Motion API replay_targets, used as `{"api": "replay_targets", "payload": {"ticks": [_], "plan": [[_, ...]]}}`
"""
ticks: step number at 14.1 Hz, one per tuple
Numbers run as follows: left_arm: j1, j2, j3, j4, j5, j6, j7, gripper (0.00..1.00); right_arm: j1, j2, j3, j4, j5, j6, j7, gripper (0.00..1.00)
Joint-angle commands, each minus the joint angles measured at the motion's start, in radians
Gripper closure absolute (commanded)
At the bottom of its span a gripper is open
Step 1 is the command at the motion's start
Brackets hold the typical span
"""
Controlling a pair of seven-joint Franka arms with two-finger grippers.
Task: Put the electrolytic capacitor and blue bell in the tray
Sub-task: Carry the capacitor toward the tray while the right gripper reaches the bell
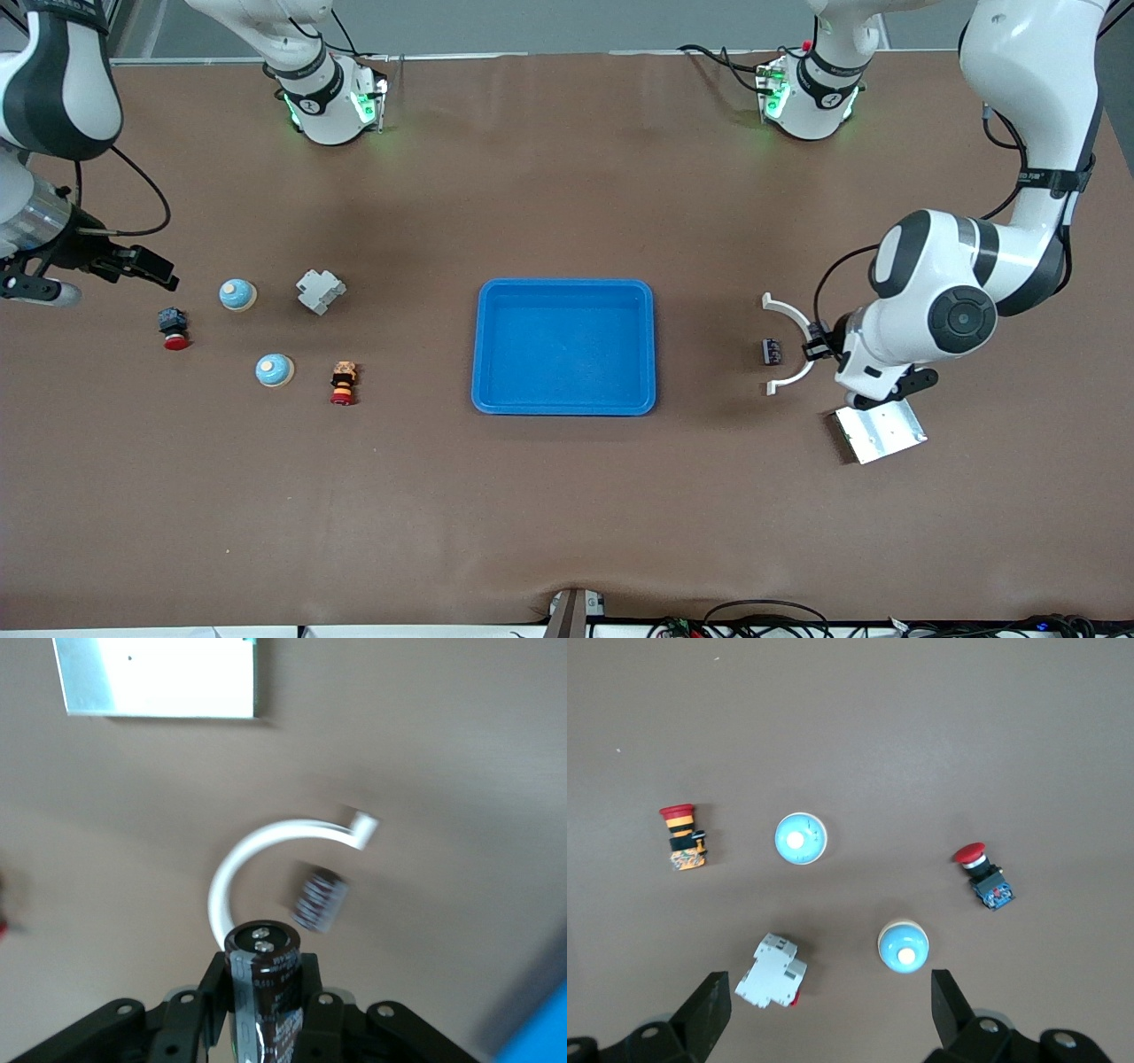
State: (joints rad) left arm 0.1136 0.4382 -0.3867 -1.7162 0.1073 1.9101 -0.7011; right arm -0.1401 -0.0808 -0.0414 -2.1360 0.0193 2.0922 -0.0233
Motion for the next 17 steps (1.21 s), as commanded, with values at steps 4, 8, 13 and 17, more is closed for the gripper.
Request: {"api": "replay_targets", "payload": {"ticks": [4,8,13,17], "plan": [[-0.053,0.01,-0.161,0.112,-0.051,-0.04,-0.354,1.0,-0.012,0.018,0.014,-0.099,0.007,0.164,0.006,0.0],[-0.221,0.074,-0.159,0.135,-0.046,0.076,-0.552,1.0,0.023,0.082,0.014,-0.099,0.005,0.224,0.081,0.0],[-0.328,0.204,-0.15,0.132,0.024,0.222,-0.741,1.0,0.094,0.171,0.014,-0.117,0.005,0.35,0.157,0.0],[-0.345,0.304,-0.15,0.129,0.142,0.277,-0.837,1.0,0.12,0.246,0.014,-0.117,0.005,0.434,0.174,0.0]]}}
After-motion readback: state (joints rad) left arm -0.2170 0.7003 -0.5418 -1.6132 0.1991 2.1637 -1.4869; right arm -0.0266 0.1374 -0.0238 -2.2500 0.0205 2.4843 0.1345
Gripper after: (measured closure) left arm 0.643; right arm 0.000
